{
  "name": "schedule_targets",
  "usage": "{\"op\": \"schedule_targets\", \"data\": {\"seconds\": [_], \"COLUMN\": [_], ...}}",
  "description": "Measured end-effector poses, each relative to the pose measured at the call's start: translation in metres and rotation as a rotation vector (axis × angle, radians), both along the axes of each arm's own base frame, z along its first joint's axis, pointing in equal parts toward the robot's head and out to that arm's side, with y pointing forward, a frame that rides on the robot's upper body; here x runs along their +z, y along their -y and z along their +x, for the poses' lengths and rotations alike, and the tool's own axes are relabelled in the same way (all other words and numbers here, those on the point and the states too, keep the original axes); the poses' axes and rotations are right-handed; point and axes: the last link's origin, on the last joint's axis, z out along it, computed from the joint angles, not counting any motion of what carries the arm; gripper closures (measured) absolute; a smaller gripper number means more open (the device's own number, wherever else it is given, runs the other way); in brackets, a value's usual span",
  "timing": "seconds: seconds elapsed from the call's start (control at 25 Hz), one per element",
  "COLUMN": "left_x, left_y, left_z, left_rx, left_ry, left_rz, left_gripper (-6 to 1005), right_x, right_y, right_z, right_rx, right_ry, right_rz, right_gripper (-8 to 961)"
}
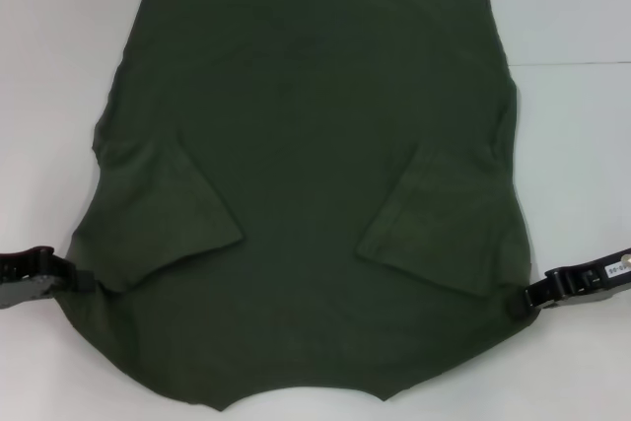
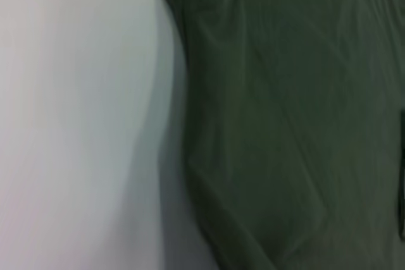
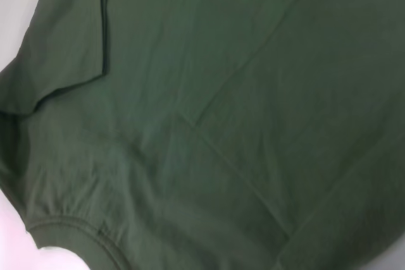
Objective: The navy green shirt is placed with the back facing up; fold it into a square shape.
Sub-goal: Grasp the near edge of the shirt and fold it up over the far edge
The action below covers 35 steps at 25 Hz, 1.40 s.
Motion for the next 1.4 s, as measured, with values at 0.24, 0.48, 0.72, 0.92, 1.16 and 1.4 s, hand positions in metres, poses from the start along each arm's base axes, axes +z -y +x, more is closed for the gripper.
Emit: {"op": "schedule_targets", "data": {"seconds": [0.24,0.48,0.72,0.92,1.16,1.4], "left_x": [0.000,0.003,0.008,0.014,0.017,0.029], "left_y": [0.004,0.008,0.016,0.025,0.018,-0.013], "left_z": [0.007,0.017,0.028,0.034,0.042,0.053], "left_rx": [-0.033,-0.084,-0.141,-0.163,-0.183,-0.171], "left_ry": [0.034,0.083,0.133,0.173,0.233,0.263], "left_rz": [-0.036,-0.078,-0.145,-0.198,-0.131,0.041], "left_gripper": [983,984,984,984,983,973], "right_x": [0.009,0.024,0.047,0.065,0.077,0.093], "right_y": [-0.001,0.002,0.009,0.021,0.013,-0.018], "right_z": [-0.001,0.002,0.007,0.016,0.015,0.002], "right_rx": [0.049,0.107,0.154,0.163,0.160,0.154], "right_ry": [0.006,0.008,-0.007,-0.025,-0.043,-0.077], "right_rz": [-0.006,-0.016,-0.010,0.020,0.107,0.290], "right_gripper": [868,867,867,868,868,868]}}
